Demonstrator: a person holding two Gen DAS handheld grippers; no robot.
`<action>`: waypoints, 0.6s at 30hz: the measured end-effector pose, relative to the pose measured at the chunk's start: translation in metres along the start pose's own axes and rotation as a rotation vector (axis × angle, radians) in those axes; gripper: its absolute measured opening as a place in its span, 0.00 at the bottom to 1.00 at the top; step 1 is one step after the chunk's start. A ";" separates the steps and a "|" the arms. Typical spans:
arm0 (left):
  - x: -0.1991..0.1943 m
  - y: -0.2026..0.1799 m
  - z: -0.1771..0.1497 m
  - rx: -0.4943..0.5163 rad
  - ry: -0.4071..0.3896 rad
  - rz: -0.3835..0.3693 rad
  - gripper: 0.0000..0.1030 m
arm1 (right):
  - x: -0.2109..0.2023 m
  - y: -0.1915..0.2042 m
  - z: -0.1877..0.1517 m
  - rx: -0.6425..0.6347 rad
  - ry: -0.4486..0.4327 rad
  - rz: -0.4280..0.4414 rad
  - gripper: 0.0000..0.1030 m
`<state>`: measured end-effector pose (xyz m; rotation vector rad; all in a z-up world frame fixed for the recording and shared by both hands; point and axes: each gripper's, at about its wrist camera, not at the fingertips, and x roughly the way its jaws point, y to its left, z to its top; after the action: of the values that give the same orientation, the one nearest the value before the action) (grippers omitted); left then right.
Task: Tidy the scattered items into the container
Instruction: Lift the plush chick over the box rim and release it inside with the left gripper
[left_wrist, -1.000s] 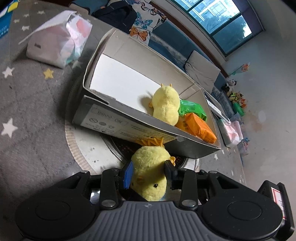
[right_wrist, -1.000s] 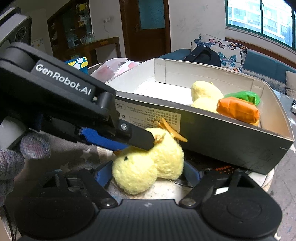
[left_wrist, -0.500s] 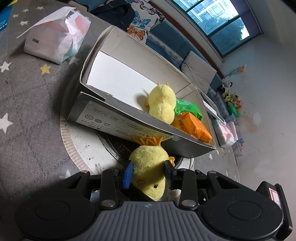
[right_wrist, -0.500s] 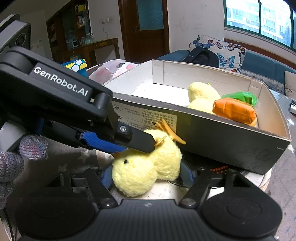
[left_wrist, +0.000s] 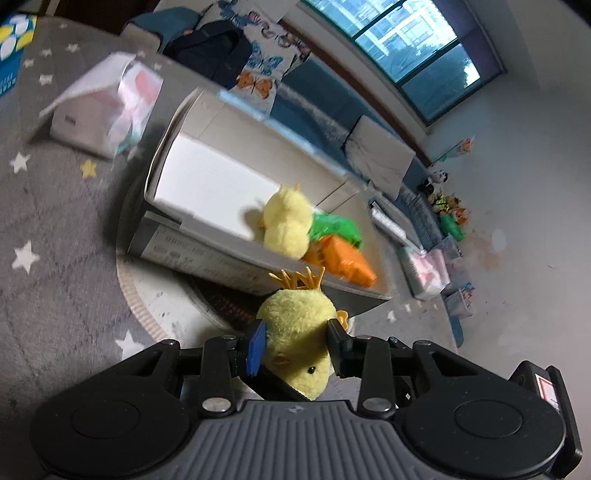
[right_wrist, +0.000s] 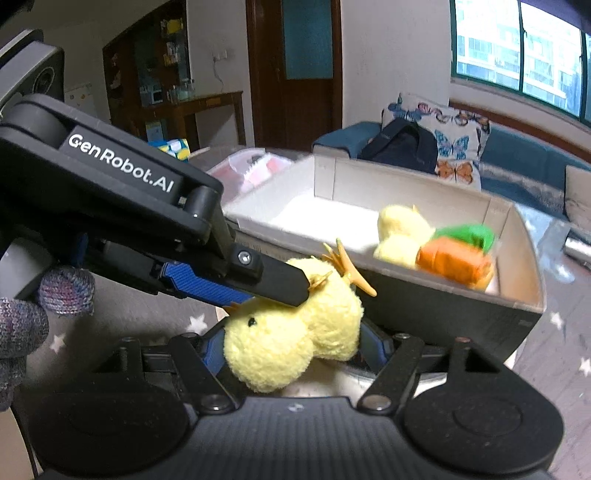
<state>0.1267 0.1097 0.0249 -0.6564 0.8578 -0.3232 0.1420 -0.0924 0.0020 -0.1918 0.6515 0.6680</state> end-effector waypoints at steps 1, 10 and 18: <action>-0.004 -0.003 0.002 0.003 -0.012 -0.004 0.37 | -0.003 0.001 0.003 -0.005 -0.011 -0.003 0.70; -0.017 -0.023 0.034 0.029 -0.099 -0.025 0.37 | -0.012 -0.003 0.048 -0.053 -0.093 -0.029 0.70; -0.001 -0.023 0.073 0.021 -0.122 0.011 0.37 | 0.017 -0.023 0.085 -0.051 -0.097 -0.013 0.70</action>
<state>0.1835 0.1224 0.0750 -0.6448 0.7402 -0.2796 0.2090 -0.0707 0.0572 -0.2091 0.5404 0.6779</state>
